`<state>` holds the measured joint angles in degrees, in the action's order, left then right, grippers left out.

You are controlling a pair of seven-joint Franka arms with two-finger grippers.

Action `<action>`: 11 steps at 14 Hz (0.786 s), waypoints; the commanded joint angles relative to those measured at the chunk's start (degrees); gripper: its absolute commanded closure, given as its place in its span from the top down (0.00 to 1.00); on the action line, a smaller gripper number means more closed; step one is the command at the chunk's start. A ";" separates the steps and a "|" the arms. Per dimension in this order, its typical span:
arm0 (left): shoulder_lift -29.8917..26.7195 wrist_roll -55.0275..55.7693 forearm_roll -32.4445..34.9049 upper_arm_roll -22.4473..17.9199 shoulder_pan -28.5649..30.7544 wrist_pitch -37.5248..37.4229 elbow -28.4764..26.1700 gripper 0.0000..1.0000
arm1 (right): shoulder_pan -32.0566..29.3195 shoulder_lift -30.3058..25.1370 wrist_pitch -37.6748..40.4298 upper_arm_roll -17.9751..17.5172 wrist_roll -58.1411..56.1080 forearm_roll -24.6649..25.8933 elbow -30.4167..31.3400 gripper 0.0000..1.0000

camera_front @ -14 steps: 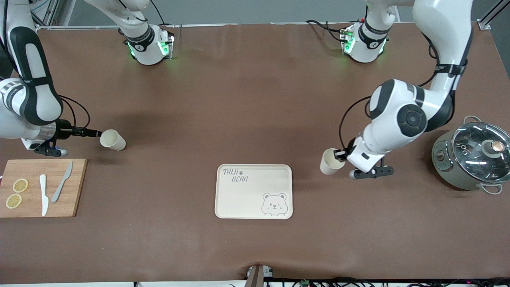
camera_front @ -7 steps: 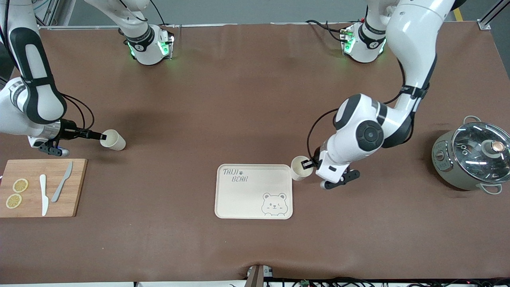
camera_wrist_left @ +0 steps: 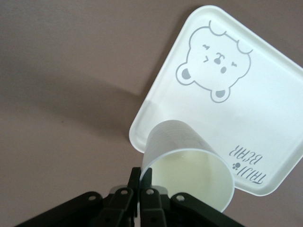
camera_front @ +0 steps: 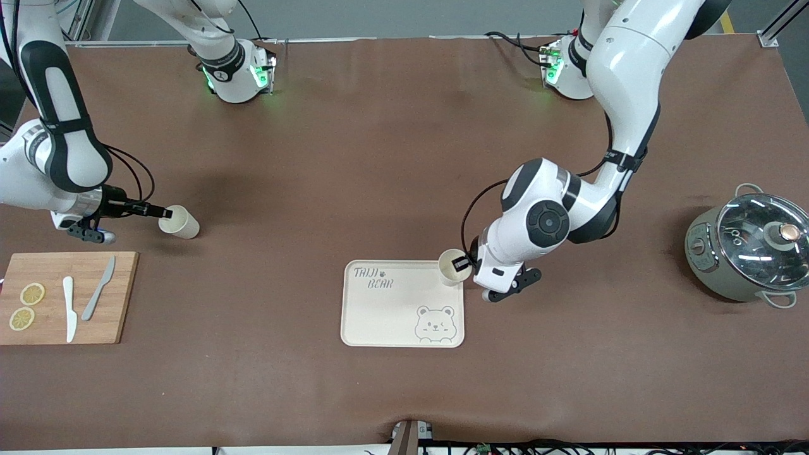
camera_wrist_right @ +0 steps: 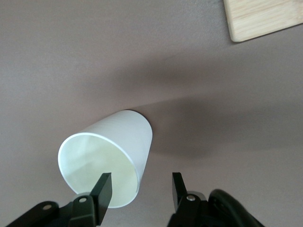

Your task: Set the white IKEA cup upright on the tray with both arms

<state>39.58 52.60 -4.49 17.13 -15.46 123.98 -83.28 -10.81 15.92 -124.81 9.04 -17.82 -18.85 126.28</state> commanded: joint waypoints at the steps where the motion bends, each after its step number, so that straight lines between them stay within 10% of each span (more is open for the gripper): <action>1: 3.22 1.10 -0.70 -0.52 -0.80 2.39 3.65 0.00 | -0.44 -1.69 -2.80 -0.52 -1.25 -1.81 2.92 0.58; 5: 5.94 0.67 -0.61 -2.53 -1.49 6.87 3.74 0.00 | 0.08 -1.77 -4.30 -0.61 -1.60 -3.21 4.24 0.37; 8: 6.39 0.67 -0.26 -3.24 -2.12 7.50 3.65 0.00 | 0.00 -1.69 -4.04 -0.61 -2.57 -4.27 4.24 0.00; 11: 7.00 0.75 -0.26 -3.24 -2.29 7.59 3.65 0.14 | 0.00 -2.12 -3.51 -0.52 -3.36 -4.53 3.72 0.00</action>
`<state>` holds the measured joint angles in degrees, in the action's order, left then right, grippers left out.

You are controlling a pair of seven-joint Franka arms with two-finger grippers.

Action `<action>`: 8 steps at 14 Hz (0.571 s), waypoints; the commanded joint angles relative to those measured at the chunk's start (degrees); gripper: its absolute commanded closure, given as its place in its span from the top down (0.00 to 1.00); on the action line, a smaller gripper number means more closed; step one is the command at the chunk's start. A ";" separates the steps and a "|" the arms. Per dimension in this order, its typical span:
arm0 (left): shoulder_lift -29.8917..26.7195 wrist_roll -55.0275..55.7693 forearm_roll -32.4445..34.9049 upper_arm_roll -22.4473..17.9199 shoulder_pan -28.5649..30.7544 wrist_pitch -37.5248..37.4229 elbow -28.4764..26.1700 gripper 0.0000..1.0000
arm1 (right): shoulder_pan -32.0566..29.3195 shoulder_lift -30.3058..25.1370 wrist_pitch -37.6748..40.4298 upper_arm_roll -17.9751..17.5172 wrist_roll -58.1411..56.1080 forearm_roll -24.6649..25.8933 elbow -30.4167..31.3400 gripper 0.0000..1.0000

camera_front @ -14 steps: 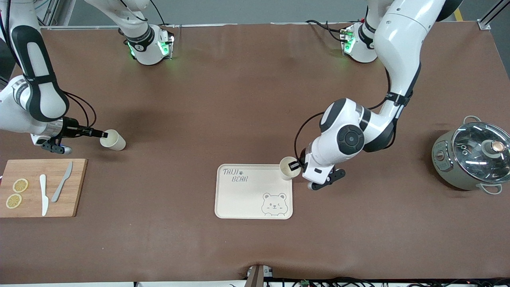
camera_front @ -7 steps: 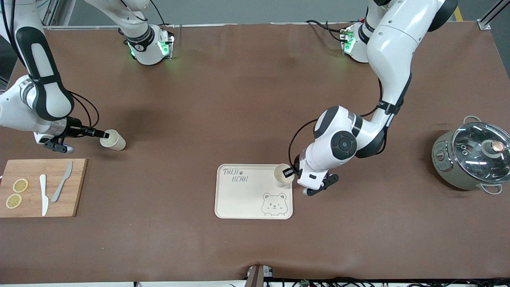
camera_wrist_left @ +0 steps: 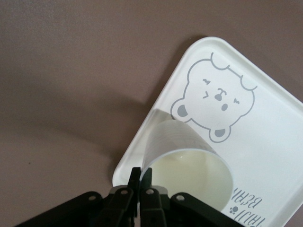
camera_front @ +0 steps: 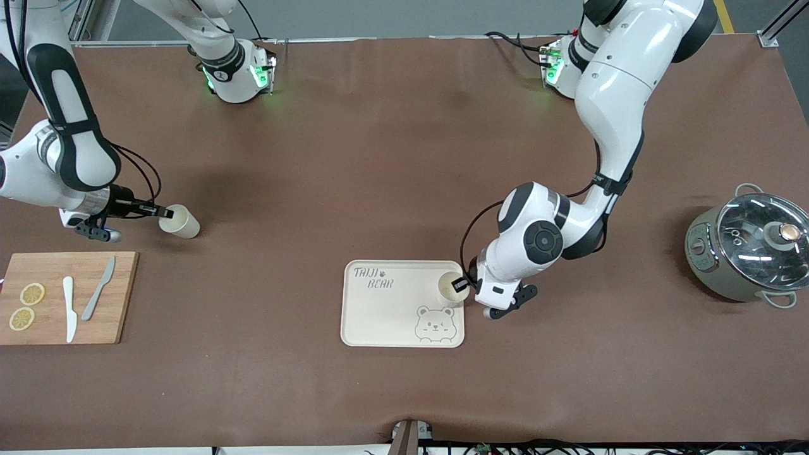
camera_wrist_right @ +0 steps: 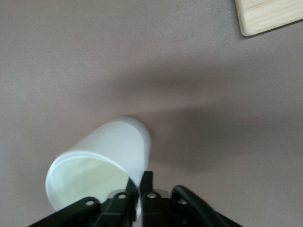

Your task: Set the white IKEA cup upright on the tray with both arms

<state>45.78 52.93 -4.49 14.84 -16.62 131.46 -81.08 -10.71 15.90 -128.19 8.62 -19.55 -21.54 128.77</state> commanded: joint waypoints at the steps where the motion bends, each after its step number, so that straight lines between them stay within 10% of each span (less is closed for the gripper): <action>1: 0.80 0.60 -0.26 -0.95 -1.48 0.11 1.45 0.36 | -0.10 -2.71 0.83 -0.10 -2.07 -1.75 0.87 0.00; 4: 0.45 0.51 0.35 -1.48 -1.48 0.11 1.36 1.00 | -0.28 -3.42 10.47 -0.01 -3.13 -1.75 -3.95 0.00; 8: -3.58 0.51 0.80 -1.57 -0.78 -0.68 1.45 1.00 | -0.54 -3.50 20.85 0.25 -2.61 -1.23 -12.38 0.00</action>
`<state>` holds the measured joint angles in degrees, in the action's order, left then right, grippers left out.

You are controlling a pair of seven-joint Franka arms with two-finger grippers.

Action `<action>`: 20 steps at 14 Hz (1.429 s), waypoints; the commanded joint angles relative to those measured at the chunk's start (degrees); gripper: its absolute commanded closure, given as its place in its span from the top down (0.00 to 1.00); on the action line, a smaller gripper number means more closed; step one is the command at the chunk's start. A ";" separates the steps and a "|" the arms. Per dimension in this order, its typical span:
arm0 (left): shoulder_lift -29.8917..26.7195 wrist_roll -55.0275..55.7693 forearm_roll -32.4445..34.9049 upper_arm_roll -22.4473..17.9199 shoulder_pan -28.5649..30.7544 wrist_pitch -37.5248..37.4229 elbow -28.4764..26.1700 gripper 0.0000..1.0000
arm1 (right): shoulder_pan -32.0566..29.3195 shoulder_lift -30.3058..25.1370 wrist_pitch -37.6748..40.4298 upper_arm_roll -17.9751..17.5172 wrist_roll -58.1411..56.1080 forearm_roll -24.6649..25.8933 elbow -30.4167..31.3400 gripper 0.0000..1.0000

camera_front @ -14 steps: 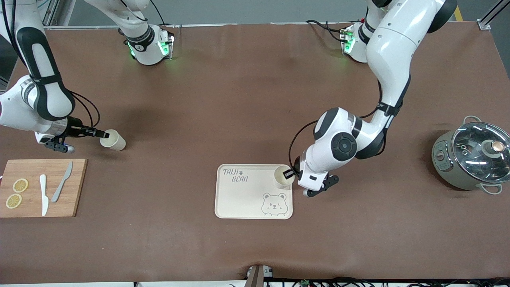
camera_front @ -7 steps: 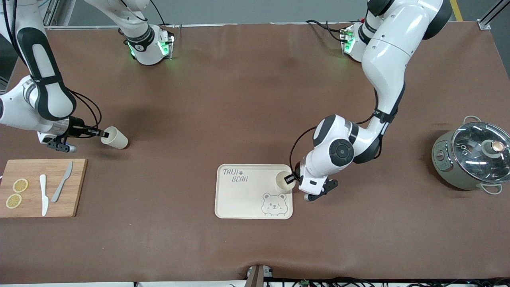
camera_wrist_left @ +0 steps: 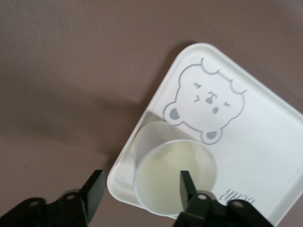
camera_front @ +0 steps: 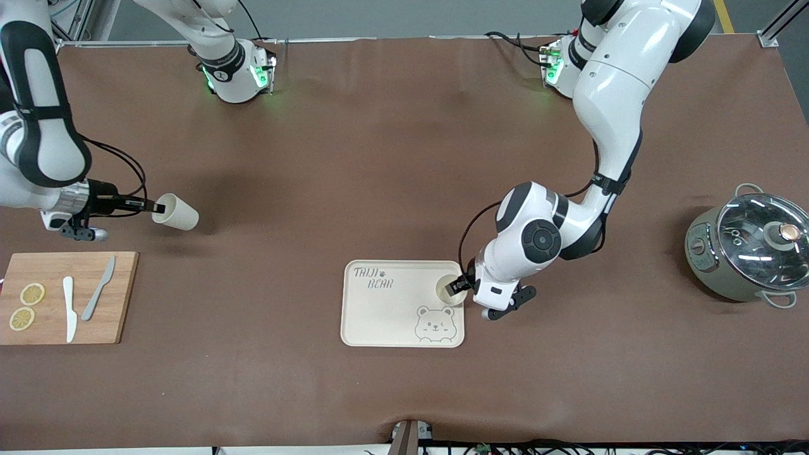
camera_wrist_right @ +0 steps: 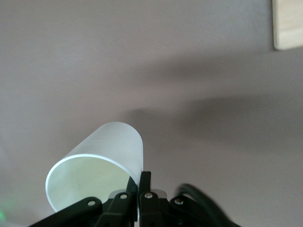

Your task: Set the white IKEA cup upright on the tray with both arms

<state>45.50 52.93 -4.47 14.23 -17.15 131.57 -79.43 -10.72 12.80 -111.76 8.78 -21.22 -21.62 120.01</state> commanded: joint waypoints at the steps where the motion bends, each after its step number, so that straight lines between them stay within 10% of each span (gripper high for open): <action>1: -5.05 0.42 0.78 -0.96 0.18 -1.92 -0.20 1.00 | -0.62 -0.32 7.06 0.10 -0.67 -1.06 -6.08 0.00; 14: -25.71 -28.55 0.87 -0.87 20.38 -22.92 -0.29 1.00 | 9.39 0.39 11.66 -0.25 8.90 5.01 -25.88 0.00; 20: -32.13 -37.89 8.06 -0.95 25.32 -32.24 -0.38 1.00 | 22.31 5.72 11.04 -0.25 31.27 6.33 -30.97 0.00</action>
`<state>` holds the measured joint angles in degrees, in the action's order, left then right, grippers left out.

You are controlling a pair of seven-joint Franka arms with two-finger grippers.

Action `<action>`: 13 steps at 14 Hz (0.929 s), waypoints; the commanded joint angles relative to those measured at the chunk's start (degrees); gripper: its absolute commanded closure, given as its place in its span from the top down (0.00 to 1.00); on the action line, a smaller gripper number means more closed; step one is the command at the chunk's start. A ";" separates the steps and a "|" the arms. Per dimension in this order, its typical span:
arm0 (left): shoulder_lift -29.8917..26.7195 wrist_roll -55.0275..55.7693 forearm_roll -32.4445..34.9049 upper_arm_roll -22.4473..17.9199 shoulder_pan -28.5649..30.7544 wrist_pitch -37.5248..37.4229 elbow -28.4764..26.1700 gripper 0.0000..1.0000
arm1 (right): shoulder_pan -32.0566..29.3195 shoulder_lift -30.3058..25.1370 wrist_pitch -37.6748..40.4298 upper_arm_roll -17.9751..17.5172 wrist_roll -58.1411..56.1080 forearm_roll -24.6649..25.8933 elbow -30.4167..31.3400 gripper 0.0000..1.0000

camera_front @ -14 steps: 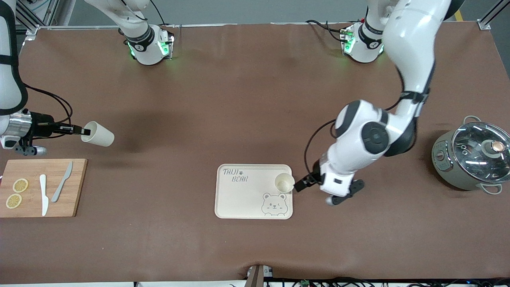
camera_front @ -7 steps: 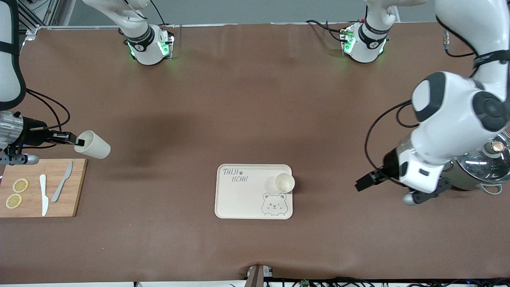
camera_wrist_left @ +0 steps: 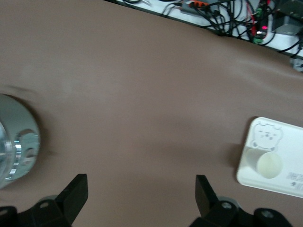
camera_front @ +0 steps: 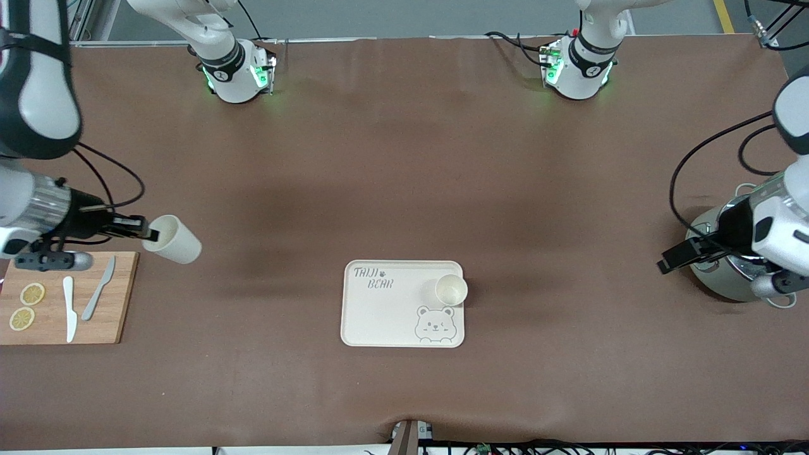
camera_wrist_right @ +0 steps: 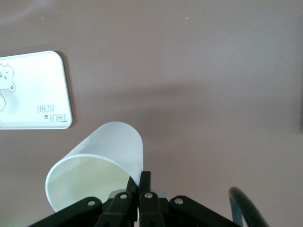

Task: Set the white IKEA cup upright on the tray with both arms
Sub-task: 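Carry the second white cup with the right gripper to the tray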

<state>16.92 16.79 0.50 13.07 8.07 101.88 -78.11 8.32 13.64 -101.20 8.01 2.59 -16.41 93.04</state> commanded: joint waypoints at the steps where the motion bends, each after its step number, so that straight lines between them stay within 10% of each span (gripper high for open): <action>1: -4.61 -2.11 3.72 0.11 0.27 -3.87 -1.69 1.00 | 4.50 7.43 0.48 0.52 11.87 0.94 -5.92 0.00; 13: -14.37 -6.25 3.72 0.20 1.77 -14.95 -3.54 1.00 | 18.30 23.44 -13.21 -0.36 38.61 -12.59 -11.65 0.00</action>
<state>4.58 11.53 3.36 13.12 9.61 87.03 -79.71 24.18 34.58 -111.49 7.28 36.87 -27.72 83.43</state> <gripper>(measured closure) 0.000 0.978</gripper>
